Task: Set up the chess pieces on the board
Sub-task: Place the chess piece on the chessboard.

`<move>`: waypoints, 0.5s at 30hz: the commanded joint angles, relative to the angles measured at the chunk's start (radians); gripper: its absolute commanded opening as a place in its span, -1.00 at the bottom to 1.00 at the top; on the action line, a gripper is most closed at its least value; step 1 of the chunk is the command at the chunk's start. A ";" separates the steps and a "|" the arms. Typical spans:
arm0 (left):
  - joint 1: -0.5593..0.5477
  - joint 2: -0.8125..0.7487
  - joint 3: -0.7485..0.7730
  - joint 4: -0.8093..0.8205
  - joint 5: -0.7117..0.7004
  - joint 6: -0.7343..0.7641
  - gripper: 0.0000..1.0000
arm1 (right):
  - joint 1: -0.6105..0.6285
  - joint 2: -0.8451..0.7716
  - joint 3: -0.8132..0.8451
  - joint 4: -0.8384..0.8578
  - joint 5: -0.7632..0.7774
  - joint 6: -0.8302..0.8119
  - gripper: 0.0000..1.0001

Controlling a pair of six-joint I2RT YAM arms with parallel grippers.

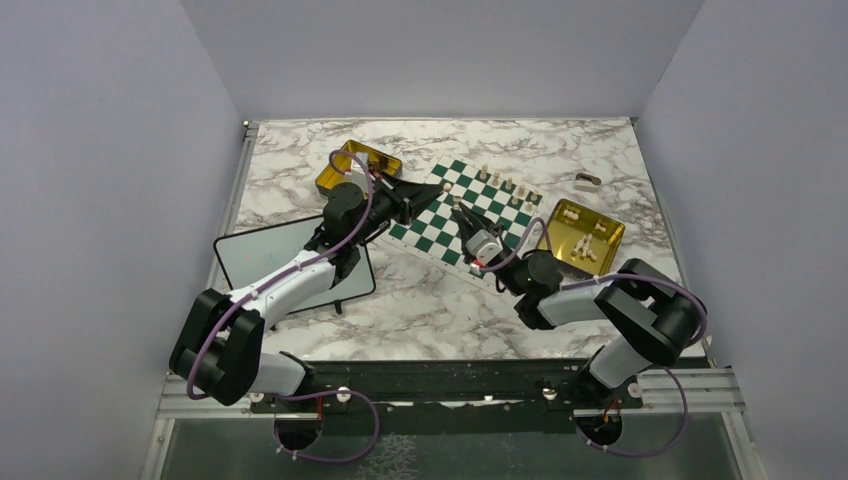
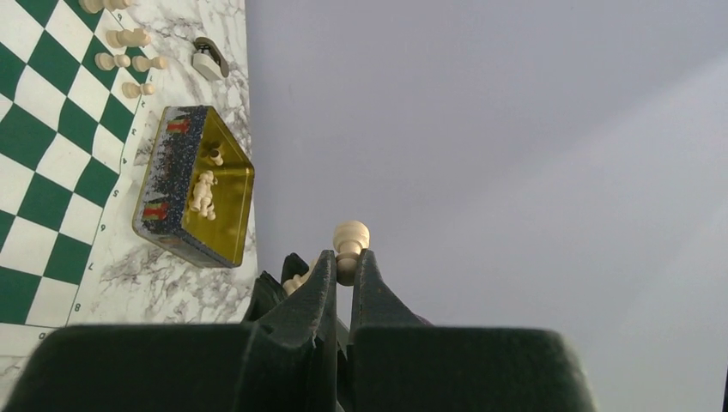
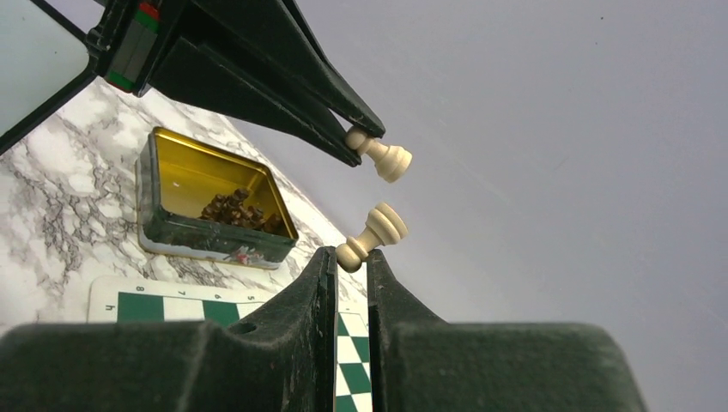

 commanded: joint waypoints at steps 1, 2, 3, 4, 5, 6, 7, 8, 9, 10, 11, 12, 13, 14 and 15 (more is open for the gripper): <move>0.003 0.010 0.005 0.014 -0.025 0.061 -1.00 | 0.005 -0.076 -0.047 0.155 0.047 0.030 -0.99; 0.002 0.012 0.005 0.014 -0.026 0.078 -1.00 | 0.005 -0.096 -0.055 0.128 0.060 0.045 -0.99; 0.003 0.015 0.009 0.014 -0.029 0.099 -1.00 | 0.004 -0.115 -0.063 0.104 0.070 0.060 -0.99; 0.003 0.017 0.010 0.014 -0.031 0.119 -1.00 | 0.005 -0.136 -0.072 0.077 0.081 0.083 -0.99; 0.003 0.018 0.011 0.014 -0.032 0.133 -1.00 | 0.005 -0.162 -0.084 0.044 0.096 0.108 -0.99; 0.003 0.020 0.011 0.014 -0.032 0.144 -1.00 | 0.005 -0.192 -0.091 0.007 0.113 0.140 -0.99; 0.003 0.022 0.014 0.014 -0.030 0.160 -1.00 | 0.005 -0.222 -0.099 -0.039 0.139 0.184 -0.99; 0.003 0.024 0.021 0.014 -0.028 0.180 -1.00 | 0.005 -0.259 -0.104 -0.090 0.166 0.224 -0.99; 0.003 0.026 0.030 0.013 -0.023 0.207 -1.00 | 0.005 -0.297 -0.107 -0.150 0.193 0.265 -0.99; 0.003 0.029 0.038 0.011 -0.018 0.236 -1.00 | 0.005 -0.343 -0.105 -0.228 0.221 0.306 -0.99; 0.003 0.029 0.049 0.008 -0.013 0.273 -1.00 | 0.005 -0.390 -0.097 -0.311 0.249 0.350 -0.99; 0.003 0.028 0.059 0.001 -0.010 0.316 -1.00 | 0.005 -0.434 -0.078 -0.417 0.287 0.402 -0.99; 0.003 0.027 0.068 -0.010 -0.008 0.354 -1.00 | 0.004 -0.474 -0.055 -0.524 0.324 0.446 -0.99; 0.003 0.026 0.077 -0.026 -0.010 0.396 -1.00 | 0.003 -0.504 -0.028 -0.623 0.355 0.487 -0.99; 0.003 0.023 0.085 -0.043 -0.014 0.438 -1.00 | 0.004 -0.528 -0.004 -0.710 0.377 0.515 -0.99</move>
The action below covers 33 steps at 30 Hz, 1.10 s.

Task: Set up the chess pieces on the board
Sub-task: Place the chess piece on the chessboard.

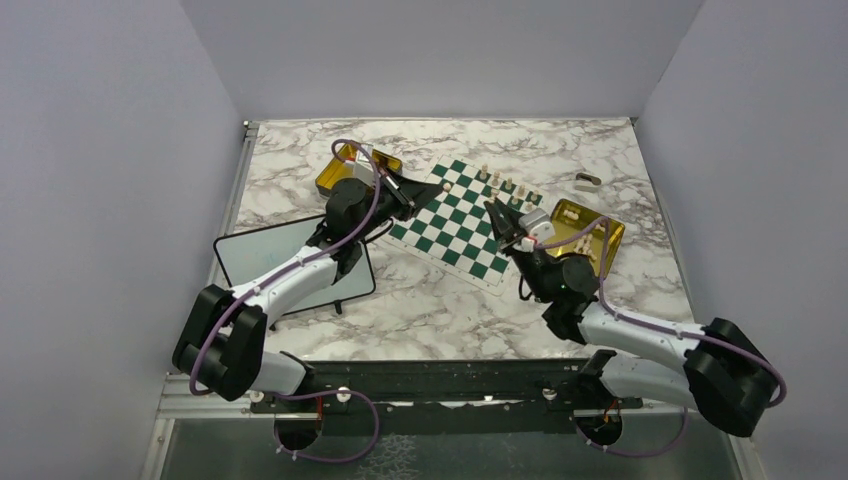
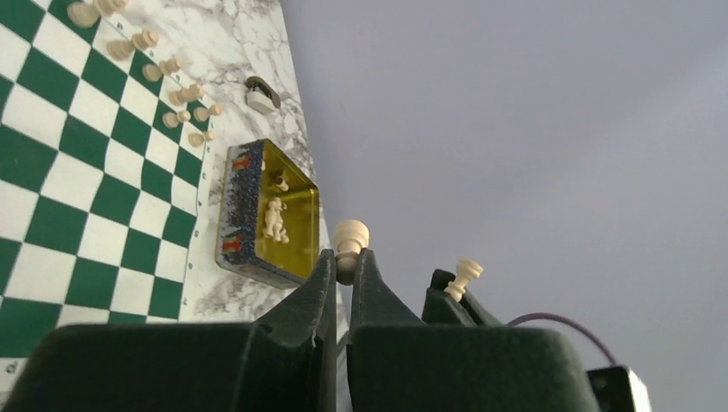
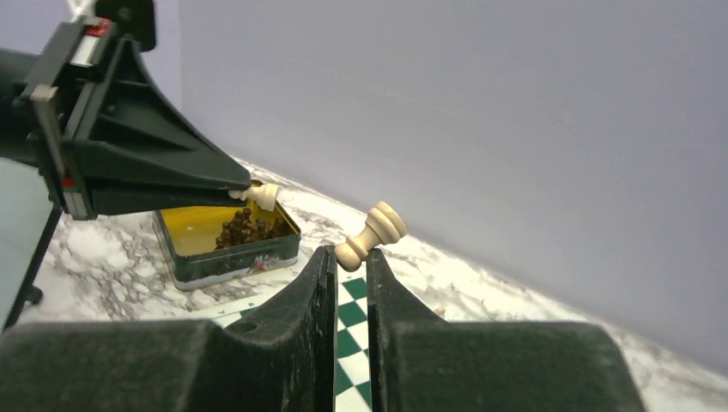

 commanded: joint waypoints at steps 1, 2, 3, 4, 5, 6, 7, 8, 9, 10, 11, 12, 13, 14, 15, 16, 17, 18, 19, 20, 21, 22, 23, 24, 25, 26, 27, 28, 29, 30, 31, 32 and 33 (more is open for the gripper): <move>0.003 -0.007 0.071 -0.050 -0.011 0.249 -1.00 | 0.004 -0.114 0.102 -0.465 0.181 0.230 -0.98; 0.004 -0.012 0.076 -0.068 -0.010 0.300 -1.00 | 0.003 -0.128 0.121 -0.539 0.192 0.254 -0.99; 0.004 -0.017 0.082 -0.088 -0.008 0.348 -1.00 | 0.002 -0.142 0.139 -0.593 0.197 0.277 -0.99; 0.004 -0.027 0.090 -0.113 -0.006 0.403 -1.00 | -0.001 -0.152 0.161 -0.642 0.203 0.306 -0.99; 0.004 -0.036 0.095 -0.136 -0.004 0.454 -1.00 | -0.004 -0.159 0.184 -0.696 0.205 0.338 -0.99; 0.004 -0.047 0.101 -0.165 -0.005 0.518 -1.00 | -0.011 -0.162 0.209 -0.746 0.206 0.371 -0.99; 0.004 -0.059 0.107 -0.196 -0.004 0.572 -1.00 | -0.017 -0.162 0.234 -0.790 0.203 0.407 -0.99; 0.003 -0.070 0.114 -0.228 -0.002 0.623 -1.00 | -0.025 -0.154 0.258 -0.829 0.196 0.444 -0.98; 0.003 -0.082 0.123 -0.269 0.000 0.677 -1.00 | -0.034 -0.142 0.285 -0.865 0.183 0.477 -0.99; 0.003 -0.090 0.135 -0.313 0.000 0.733 -1.00 | -0.046 -0.124 0.314 -0.907 0.165 0.507 -0.99; 0.003 -0.097 0.149 -0.365 -0.001 0.783 -1.00 | -0.061 -0.103 0.348 -0.953 0.147 0.541 -0.99; 0.003 -0.103 0.162 -0.410 0.000 0.832 -1.00 | -0.077 -0.081 0.385 -0.994 0.122 0.575 -0.98; 0.003 -0.108 0.171 -0.448 0.004 0.875 -1.00 | -0.096 -0.054 0.418 -1.035 0.093 0.607 -0.99; 0.003 -0.115 0.176 -0.480 0.009 0.914 -1.00 | -0.119 -0.029 0.452 -1.069 0.059 0.642 -0.98; 0.003 -0.123 0.177 -0.505 0.013 0.951 -1.00 | -0.142 -0.004 0.483 -1.106 0.035 0.683 -0.94; 0.003 -0.137 0.173 -0.525 0.018 0.982 -1.00 | -0.170 0.024 0.514 -1.153 0.022 0.733 -0.93; 0.002 -0.151 0.166 -0.536 0.019 1.009 -1.00 | -0.201 0.047 0.544 -1.186 -0.009 0.779 -0.93; 0.001 -0.166 0.155 -0.543 0.017 1.030 -1.00 | -0.229 0.072 0.563 -1.207 -0.045 0.827 -0.93; -0.003 -0.181 0.146 -0.546 0.013 1.048 -1.00 | -0.257 0.097 0.581 -1.213 -0.079 0.850 -0.94; -0.011 -0.197 0.137 -0.547 0.006 1.067 -1.00 | -0.280 0.121 0.597 -1.238 -0.113 0.891 -0.96; -0.020 -0.210 0.129 -0.550 -0.006 1.082 -1.00 | -0.300 0.149 0.615 -1.259 -0.137 0.916 -0.96; -0.028 -0.224 0.120 -0.550 -0.014 1.099 -1.00 | -0.317 0.176 0.633 -1.270 -0.165 0.935 -0.96; -0.035 -0.234 0.112 -0.552 -0.017 1.112 -1.00 | -0.335 0.212 0.650 -1.283 -0.212 0.952 -0.97; -0.038 -0.242 0.104 -0.554 -0.018 1.123 -1.00 | -0.355 0.251 0.690 -1.313 -0.255 0.975 -0.97; -0.041 -0.250 0.095 -0.554 -0.018 1.131 -1.00 | -0.373 0.290 0.718 -1.352 -0.287 1.002 -0.98; -0.041 -0.257 0.086 -0.554 -0.018 1.134 -1.00 | -0.394 0.326 0.733 -1.366 -0.320 1.020 -0.98; -0.043 -0.262 0.079 -0.554 -0.018 1.137 -1.00 | -0.414 0.353 0.744 -1.369 -0.360 1.041 -0.99; -0.043 -0.269 0.072 -0.552 -0.018 1.139 -1.00 | -0.432 0.380 0.752 -1.370 -0.385 1.063 -0.99; -0.044 -0.274 0.065 -0.551 -0.019 1.142 -1.00 | -0.451 0.399 0.755 -1.366 -0.406 1.083 -0.99; -0.045 -0.281 0.057 -0.549 -0.019 1.148 -1.00 | -0.468 0.417 0.757 -1.352 -0.445 1.101 -0.99; -0.045 -0.288 0.049 -0.546 -0.027 1.151 -1.00 | -0.492 0.437 0.765 -1.349 -0.476 1.117 -0.99; -0.045 -0.296 0.040 -0.540 -0.036 1.151 -1.00 | -0.512 0.456 0.778 -1.352 -0.504 1.130 -0.99; -0.045 -0.303 0.031 -0.536 -0.042 1.152 -1.00 | -0.533 0.476 0.792 -1.360 -0.526 1.137 -0.99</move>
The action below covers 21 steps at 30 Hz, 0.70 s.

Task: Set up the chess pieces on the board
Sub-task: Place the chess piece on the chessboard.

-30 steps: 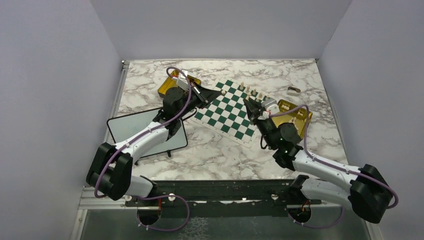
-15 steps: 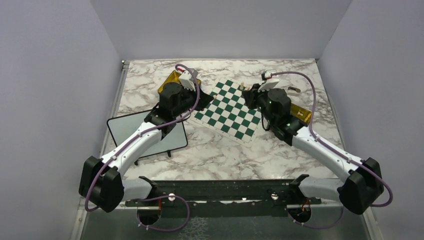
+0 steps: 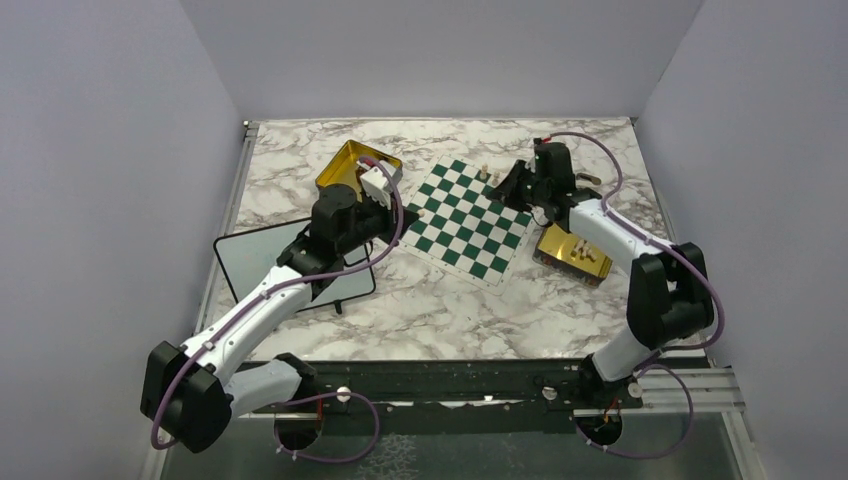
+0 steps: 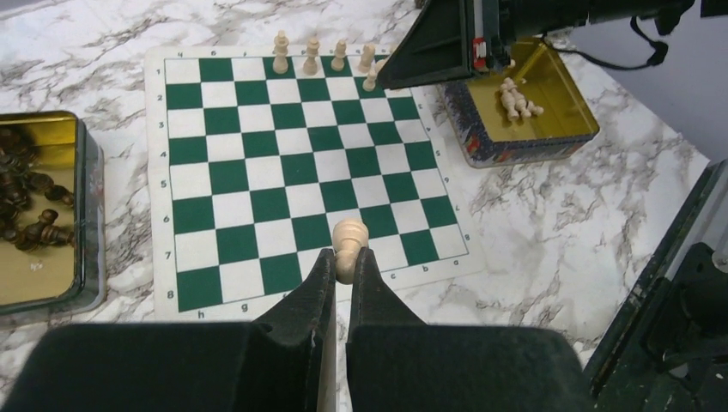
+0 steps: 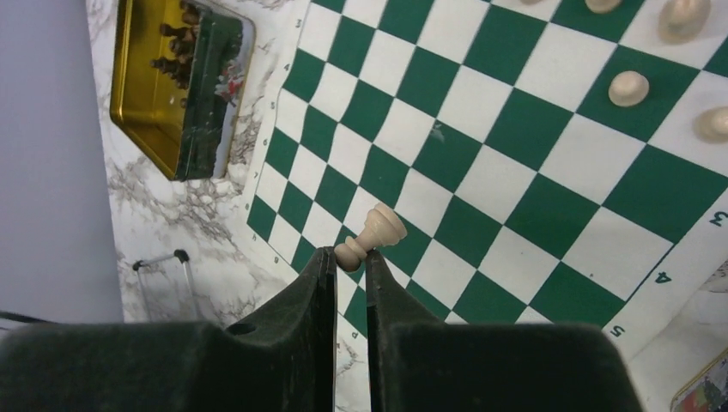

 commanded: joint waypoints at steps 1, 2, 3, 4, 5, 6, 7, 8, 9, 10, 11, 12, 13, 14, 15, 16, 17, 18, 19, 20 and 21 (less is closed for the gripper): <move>-0.003 -0.051 -0.043 0.008 -0.036 0.044 -1.00 | -0.077 0.070 0.072 -0.058 -0.184 0.098 -0.99; -0.003 -0.056 -0.049 0.010 -0.032 0.045 -1.00 | -0.079 0.084 0.085 -0.069 -0.195 0.096 -0.99; -0.003 -0.062 -0.053 0.013 -0.030 0.044 -1.00 | -0.079 0.102 0.098 -0.088 -0.216 0.091 -0.98; -0.003 -0.068 -0.056 0.014 -0.031 0.045 -1.00 | -0.079 0.121 0.113 -0.107 -0.244 0.079 -0.98; -0.003 -0.071 -0.060 0.013 -0.031 0.047 -1.00 | -0.079 0.148 0.125 -0.131 -0.273 0.071 -0.99; -0.004 -0.075 -0.060 0.012 -0.031 0.049 -1.00 | -0.079 0.164 0.126 -0.136 -0.294 0.067 -0.99; -0.005 -0.078 -0.059 0.010 -0.032 0.050 -1.00 | -0.080 0.175 0.118 -0.134 -0.321 0.065 -0.99; -0.005 -0.080 -0.056 0.010 -0.033 0.053 -1.00 | -0.079 0.184 0.113 -0.140 -0.333 0.061 -0.99; -0.005 -0.083 -0.057 0.009 -0.034 0.055 -1.00 | -0.079 0.191 0.112 -0.153 -0.339 0.050 -0.99; -0.005 -0.085 -0.058 0.008 -0.036 0.055 -1.00 | -0.079 0.198 0.116 -0.176 -0.344 0.034 -0.99; -0.005 -0.087 -0.059 0.007 -0.038 0.057 -1.00 | -0.079 0.204 0.121 -0.200 -0.347 0.017 -0.99; -0.005 -0.086 -0.058 0.006 -0.040 0.059 -1.00 | -0.079 0.210 0.126 -0.221 -0.348 -0.004 -0.98; -0.006 -0.088 -0.059 0.004 -0.041 0.059 -1.00 | -0.079 0.216 0.131 -0.249 -0.349 -0.025 -0.97; -0.006 -0.088 -0.057 0.005 -0.043 0.060 -1.00 | -0.080 0.224 0.136 -0.273 -0.354 -0.048 -0.96; -0.006 -0.088 -0.058 0.004 -0.046 0.060 -1.00 | -0.079 0.233 0.139 -0.297 -0.364 -0.067 -0.94; -0.006 -0.088 -0.057 0.004 -0.049 0.060 -1.00 | -0.079 0.241 0.140 -0.313 -0.374 -0.081 -0.93; -0.006 -0.088 -0.058 0.005 -0.050 0.059 -1.00 | -0.079 0.246 0.133 -0.322 -0.384 -0.091 -0.94; -0.006 -0.088 -0.059 0.004 -0.051 0.058 -1.00 | -0.078 0.249 0.124 -0.324 -0.395 -0.099 -0.93; -0.006 -0.088 -0.058 0.006 -0.051 0.057 -1.00 | -0.076 0.252 0.114 -0.326 -0.403 -0.108 -0.93; -0.006 -0.087 -0.060 0.006 -0.052 0.056 -1.00 | -0.073 0.256 0.106 -0.334 -0.407 -0.120 -0.94; -0.006 -0.086 -0.060 0.007 -0.052 0.056 -1.00 | -0.067 0.263 0.106 -0.344 -0.408 -0.135 -0.93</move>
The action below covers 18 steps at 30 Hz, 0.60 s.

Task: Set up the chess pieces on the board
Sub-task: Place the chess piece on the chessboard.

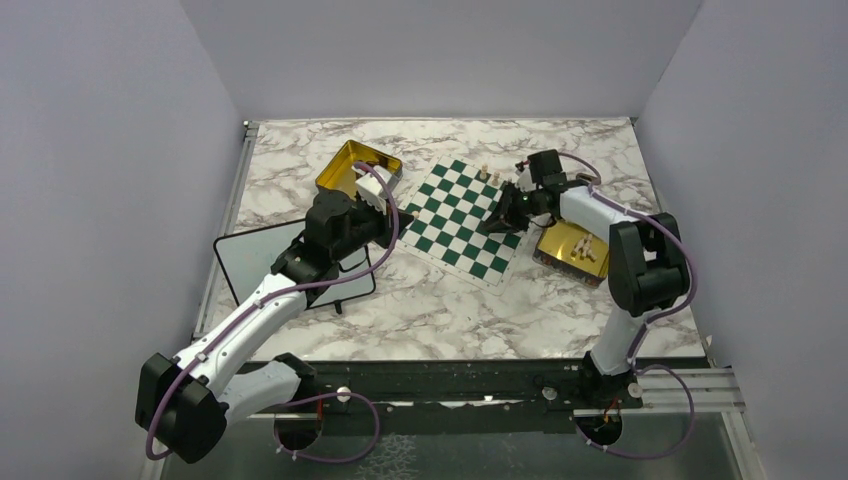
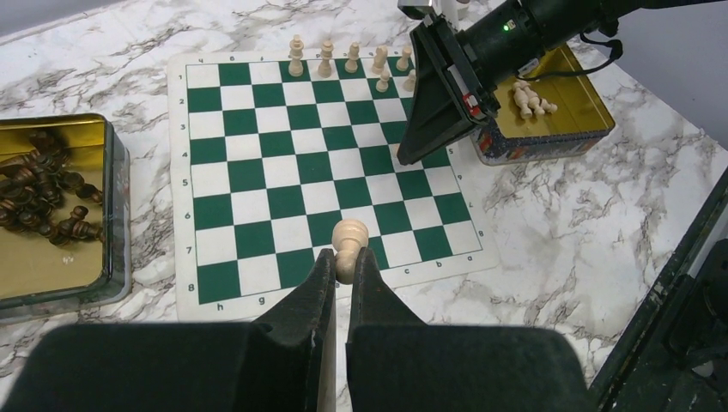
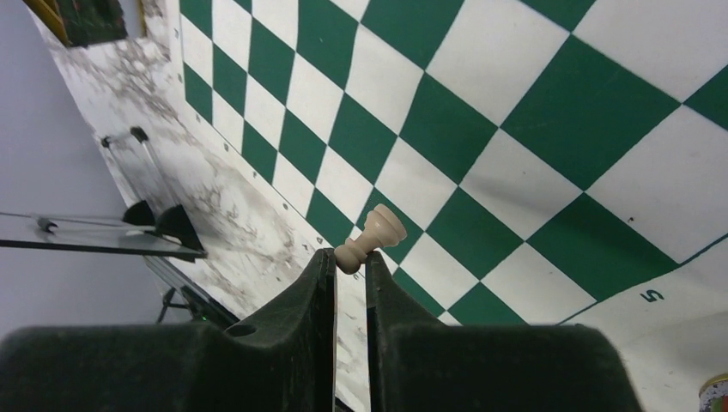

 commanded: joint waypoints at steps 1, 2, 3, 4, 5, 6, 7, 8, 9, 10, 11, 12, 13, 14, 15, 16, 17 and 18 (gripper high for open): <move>-0.006 -0.019 -0.010 0.015 -0.023 0.010 -1.00 | 0.021 0.035 0.002 -0.087 -0.066 -0.097 -0.93; -0.006 -0.018 -0.010 0.015 -0.023 0.009 -1.00 | 0.029 0.048 0.007 -0.104 -0.067 -0.120 -0.92; -0.006 -0.016 -0.009 0.015 -0.022 0.008 -1.00 | 0.037 0.064 0.015 -0.125 -0.064 -0.144 -0.93; -0.006 -0.013 -0.010 0.015 -0.022 0.008 -1.00 | 0.045 0.080 0.022 -0.149 -0.066 -0.161 -0.92; -0.006 -0.012 -0.010 0.015 -0.022 0.007 -1.00 | 0.052 0.096 0.025 -0.162 -0.074 -0.176 -0.92; -0.006 -0.013 -0.010 0.016 -0.025 0.005 -1.00 | 0.060 0.106 0.025 -0.168 -0.082 -0.186 -0.92; -0.006 -0.012 -0.011 0.016 -0.025 0.004 -1.00 | 0.064 0.115 0.025 -0.175 -0.085 -0.194 -0.92; -0.006 -0.012 -0.009 0.017 -0.025 0.004 -1.00 | 0.069 0.122 0.028 -0.180 -0.086 -0.199 -0.92; -0.006 -0.012 -0.010 0.016 -0.025 0.005 -1.00 | 0.072 0.126 0.032 -0.186 -0.088 -0.204 -0.92; -0.006 -0.013 -0.010 0.017 -0.024 0.003 -1.00 | 0.074 0.131 0.036 -0.192 -0.090 -0.209 -0.91; -0.006 -0.013 -0.011 0.017 -0.024 0.002 -1.00 | 0.074 0.132 0.041 -0.199 -0.088 -0.212 -0.90; -0.006 -0.013 -0.011 0.018 -0.025 0.001 -1.00 | 0.074 0.132 0.044 -0.203 -0.084 -0.216 -0.90; -0.006 -0.013 -0.011 0.018 -0.025 0.001 -1.00 | 0.074 0.132 0.047 -0.207 -0.081 -0.220 -0.89; -0.006 -0.013 -0.012 0.018 -0.024 0.001 -1.00 | 0.074 0.135 0.050 -0.211 -0.078 -0.222 -0.88; -0.005 -0.013 -0.011 0.018 -0.025 0.001 -1.00 | 0.074 0.139 0.052 -0.214 -0.078 -0.224 -0.87; -0.006 -0.013 -0.011 0.018 -0.024 0.000 -1.00 | 0.074 0.145 0.055 -0.218 -0.079 -0.225 -0.86; -0.006 -0.012 -0.013 0.018 -0.023 0.000 -1.00 | 0.074 0.151 0.057 -0.221 -0.079 -0.229 -0.83; -0.006 -0.013 -0.013 0.018 -0.023 0.000 -1.00 | 0.074 0.154 0.060 -0.222 -0.078 -0.232 -0.82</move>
